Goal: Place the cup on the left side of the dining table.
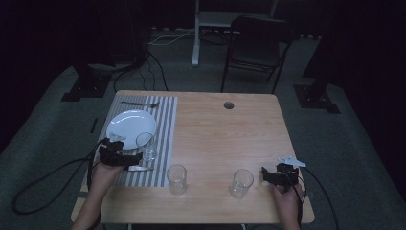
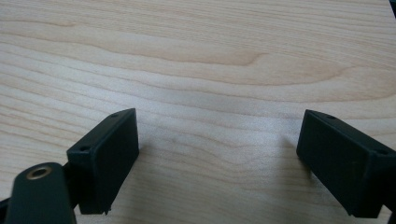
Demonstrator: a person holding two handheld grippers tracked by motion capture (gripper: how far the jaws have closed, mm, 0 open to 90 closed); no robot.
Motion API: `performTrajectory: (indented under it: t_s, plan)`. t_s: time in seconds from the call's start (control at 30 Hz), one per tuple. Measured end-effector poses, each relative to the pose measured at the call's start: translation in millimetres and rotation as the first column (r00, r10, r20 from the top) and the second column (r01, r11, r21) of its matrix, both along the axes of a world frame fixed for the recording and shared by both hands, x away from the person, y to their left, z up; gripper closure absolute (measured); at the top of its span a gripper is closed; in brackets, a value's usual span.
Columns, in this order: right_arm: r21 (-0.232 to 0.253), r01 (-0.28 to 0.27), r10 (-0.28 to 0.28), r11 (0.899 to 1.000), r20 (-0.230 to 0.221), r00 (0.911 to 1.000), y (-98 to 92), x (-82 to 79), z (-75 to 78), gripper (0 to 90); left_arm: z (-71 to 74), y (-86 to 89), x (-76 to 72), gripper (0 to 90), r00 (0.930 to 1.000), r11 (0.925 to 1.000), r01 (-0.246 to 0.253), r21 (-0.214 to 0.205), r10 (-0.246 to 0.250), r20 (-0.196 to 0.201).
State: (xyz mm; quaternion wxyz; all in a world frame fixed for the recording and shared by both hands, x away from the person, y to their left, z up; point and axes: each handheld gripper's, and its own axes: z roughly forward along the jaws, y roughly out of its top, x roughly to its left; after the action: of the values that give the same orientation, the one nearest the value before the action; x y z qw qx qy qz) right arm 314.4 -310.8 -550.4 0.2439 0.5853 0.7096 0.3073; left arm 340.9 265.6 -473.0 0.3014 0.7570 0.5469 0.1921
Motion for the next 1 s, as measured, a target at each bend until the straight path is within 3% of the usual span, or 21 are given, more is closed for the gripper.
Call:
performTrajectory:
  t_s: [0.3,0.57,0.8,1.0]
  plan:
    - [0.001,0.001,-0.001,1.0,0.0,1.0,0.1,0.0,0.0,12.5,-16.7,11.3,-11.5,0.2,0.9989,0.9989,-0.048,-0.002,0.048,-0.002]
    - [0.001,0.001,-0.001,1.0,-0.001,1.0,0.2,0.0,0.1,12.5,-38.4,18.0,-23.1,0.2,0.9974,0.9982,-0.057,0.018,0.058,-0.044]
    - [0.001,0.001,-0.001,1.0,-0.001,1.0,0.2,0.0,0.1,12.5,-48.8,25.5,-33.5,0.2,0.9952,0.9953,-0.093,0.024,0.094,-0.025]
    - [0.001,0.001,-0.001,1.0,-0.001,1.0,0.2,0.0,0.1,12.5,-58.2,36.1,-40.6,0.2,0.9918,0.9925,-0.12,0.02,0.121,-0.04]
